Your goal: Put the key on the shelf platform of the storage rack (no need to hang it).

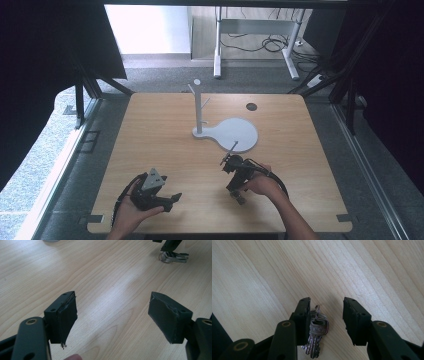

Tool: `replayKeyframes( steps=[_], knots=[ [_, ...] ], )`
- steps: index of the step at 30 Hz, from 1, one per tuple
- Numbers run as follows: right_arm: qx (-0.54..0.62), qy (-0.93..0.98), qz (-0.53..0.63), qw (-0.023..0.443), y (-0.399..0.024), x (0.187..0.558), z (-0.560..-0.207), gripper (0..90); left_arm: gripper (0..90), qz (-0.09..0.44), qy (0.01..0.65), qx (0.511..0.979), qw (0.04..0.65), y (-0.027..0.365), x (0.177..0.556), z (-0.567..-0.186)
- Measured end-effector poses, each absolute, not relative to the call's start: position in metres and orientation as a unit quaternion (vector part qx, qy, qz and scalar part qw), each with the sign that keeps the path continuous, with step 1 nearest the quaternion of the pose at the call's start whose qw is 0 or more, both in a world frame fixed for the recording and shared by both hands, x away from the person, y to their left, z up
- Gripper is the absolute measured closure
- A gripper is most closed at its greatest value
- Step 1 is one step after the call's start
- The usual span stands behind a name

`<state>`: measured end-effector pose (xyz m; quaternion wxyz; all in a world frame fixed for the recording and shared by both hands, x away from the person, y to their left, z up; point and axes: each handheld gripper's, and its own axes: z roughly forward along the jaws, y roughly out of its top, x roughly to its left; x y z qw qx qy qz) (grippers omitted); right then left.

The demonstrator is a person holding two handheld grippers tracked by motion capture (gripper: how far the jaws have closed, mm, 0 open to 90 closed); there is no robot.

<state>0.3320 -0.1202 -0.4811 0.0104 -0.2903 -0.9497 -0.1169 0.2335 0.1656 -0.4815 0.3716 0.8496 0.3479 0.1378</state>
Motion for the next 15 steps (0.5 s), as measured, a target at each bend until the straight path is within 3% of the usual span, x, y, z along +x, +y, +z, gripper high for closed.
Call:
replayKeyframes(
  steps=[15],
  knots=[
    [-0.282,-0.955,-0.094,0.015,-0.1108,0.3334,-0.49,65.2,23.3,0.14,0.349,0.848,0.373,0.1692,0.2337,-0.481]
  ],
)
